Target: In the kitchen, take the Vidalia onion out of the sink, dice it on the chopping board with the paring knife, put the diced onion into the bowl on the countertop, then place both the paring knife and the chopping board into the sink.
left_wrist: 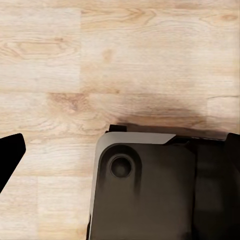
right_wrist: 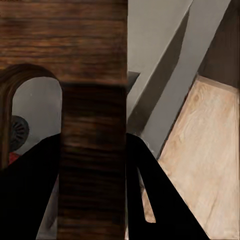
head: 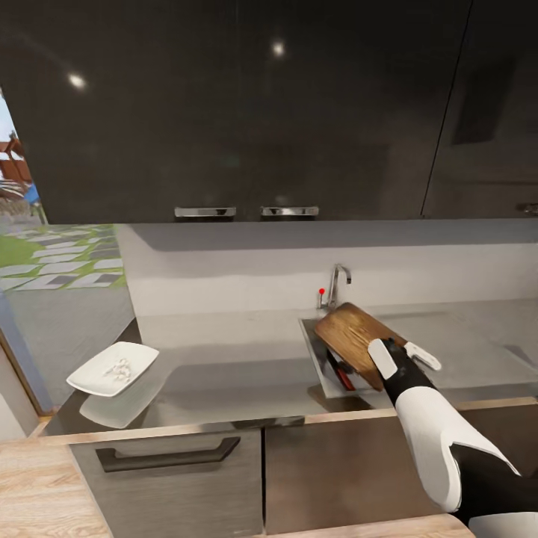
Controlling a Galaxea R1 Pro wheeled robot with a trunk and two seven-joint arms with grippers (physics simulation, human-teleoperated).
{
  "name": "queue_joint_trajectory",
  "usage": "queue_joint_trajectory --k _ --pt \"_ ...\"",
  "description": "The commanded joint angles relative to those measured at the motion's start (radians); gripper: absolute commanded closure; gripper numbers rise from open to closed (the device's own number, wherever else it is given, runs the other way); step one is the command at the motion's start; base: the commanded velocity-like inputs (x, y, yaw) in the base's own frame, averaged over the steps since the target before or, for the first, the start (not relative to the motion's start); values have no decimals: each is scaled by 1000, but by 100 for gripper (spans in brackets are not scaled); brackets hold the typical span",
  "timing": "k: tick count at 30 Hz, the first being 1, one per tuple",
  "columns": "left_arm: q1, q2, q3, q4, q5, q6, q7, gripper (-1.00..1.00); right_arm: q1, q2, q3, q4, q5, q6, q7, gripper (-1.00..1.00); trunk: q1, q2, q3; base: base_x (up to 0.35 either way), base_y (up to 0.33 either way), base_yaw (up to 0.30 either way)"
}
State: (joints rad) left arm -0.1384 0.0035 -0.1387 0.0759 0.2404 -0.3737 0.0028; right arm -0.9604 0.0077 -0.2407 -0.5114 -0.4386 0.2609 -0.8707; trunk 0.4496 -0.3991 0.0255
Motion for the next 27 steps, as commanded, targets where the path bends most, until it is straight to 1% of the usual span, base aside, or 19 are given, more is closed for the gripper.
queue_joint_trajectory --k 1,3,6,10,12,14,20,27 --pt "-1 0 -9 4 7 -6 0 -100 -1 3 -3 -2 -30 7 -27 100 0 -1 0 0 -5 0" --pt "-1 0 -9 4 7 -6 0 -100 -1 7 -3 -3 -99 5 -75 100 0 -1 0 9 -2 0" --pt "-1 1 -9 4 7 -6 0 -100 -1 9 -3 -3 -163 6 -104 100 0 -1 0 107 -1 0" --pt "-1 1 -9 4 7 -6 0 -100 -1 10 -3 -3 -256 7 -132 100 0 -1 0 223 0 0" --pt "-1 1 -9 4 7 -6 0 -100 -1 11 -3 -3 -286 6 -156 100 0 -1 0 273 0 0" --pt "-1 1 -9 4 7 -6 0 -100 -1 10 -2 -3 -300 6 -169 100 0 -1 0 301 0 0" --pt "-1 1 -9 4 7 -5 0 -100 -1 9 -3 -1 -306 5 -176 100 0 -1 0 272 0 0" --pt "-1 2 -8 4 7 -5 2 -100 -1 9 -1 4 -305 3 -177 100 0 -1 0 42 0 0"
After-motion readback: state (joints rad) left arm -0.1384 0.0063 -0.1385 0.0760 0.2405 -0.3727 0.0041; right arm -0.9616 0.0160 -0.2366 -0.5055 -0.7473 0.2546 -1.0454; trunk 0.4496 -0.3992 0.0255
